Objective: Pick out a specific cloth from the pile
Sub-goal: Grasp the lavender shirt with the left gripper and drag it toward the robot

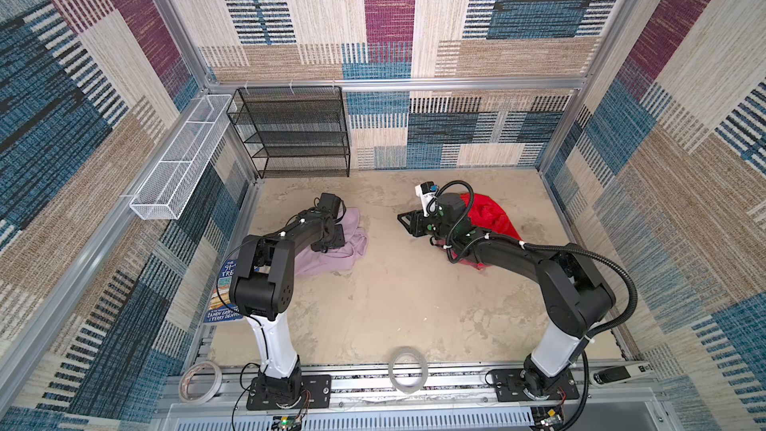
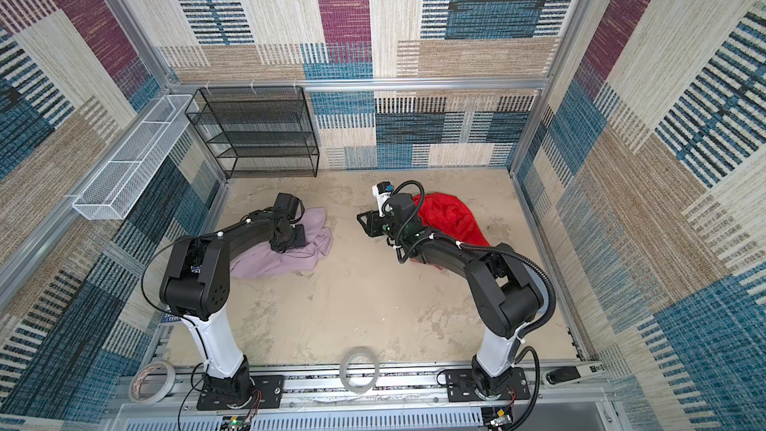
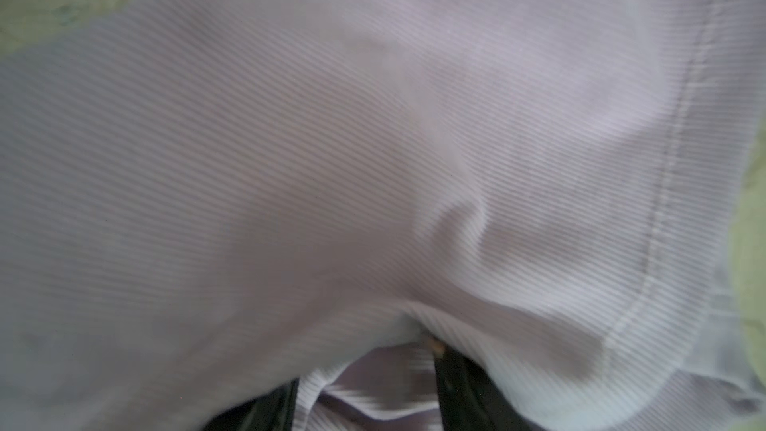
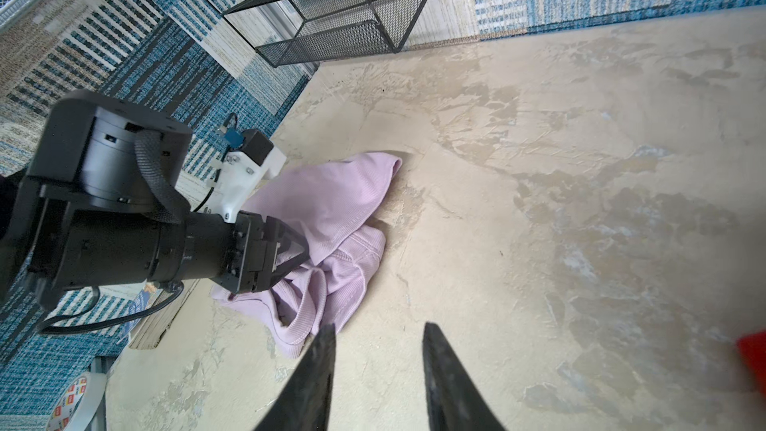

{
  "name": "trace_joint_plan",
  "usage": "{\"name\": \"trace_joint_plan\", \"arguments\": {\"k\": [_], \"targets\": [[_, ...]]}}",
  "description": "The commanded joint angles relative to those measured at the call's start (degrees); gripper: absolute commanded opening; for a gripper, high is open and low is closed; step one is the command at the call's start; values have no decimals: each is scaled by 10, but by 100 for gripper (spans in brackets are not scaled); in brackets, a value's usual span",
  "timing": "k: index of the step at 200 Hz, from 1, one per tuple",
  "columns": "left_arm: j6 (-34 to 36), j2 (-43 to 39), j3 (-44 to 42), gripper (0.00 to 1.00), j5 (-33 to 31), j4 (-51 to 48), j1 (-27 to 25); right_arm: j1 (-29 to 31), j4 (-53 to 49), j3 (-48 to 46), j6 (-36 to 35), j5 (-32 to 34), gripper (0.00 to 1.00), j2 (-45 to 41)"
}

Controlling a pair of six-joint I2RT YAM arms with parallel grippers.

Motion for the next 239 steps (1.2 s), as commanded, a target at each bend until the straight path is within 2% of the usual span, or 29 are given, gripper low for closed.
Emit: {"name": "trace_joint_plan", "arguments": {"k": [1,13,30,51,96,146,216,239], "targets": [[-18,15,5,47,31,-14,4,-1,19,-2,8,-9,38,-8],[-23,16,2,39,32,-7,6,-1,20,-4,9,-11,38,-9],[-25,11,-5,18,34,4,8,-3,20,-6,9,-10,38,-11],[-21,4,-2,0,34,2,9,-5,20,-6,10,-10,38,-13],[-14,-81,-24,0,22,19,9,-6,18,-6,10,-8,38,-14],[0,-158,-1,0,26,-3,9,-6,16,-4,13,-6,38,-16],[15,-206,99,0,29,-48,10,-6,12,0,17,-12,38,-20],[23,-215,137,0,10,-71,11,-6,13,0,19,-14,38,-20]]}}
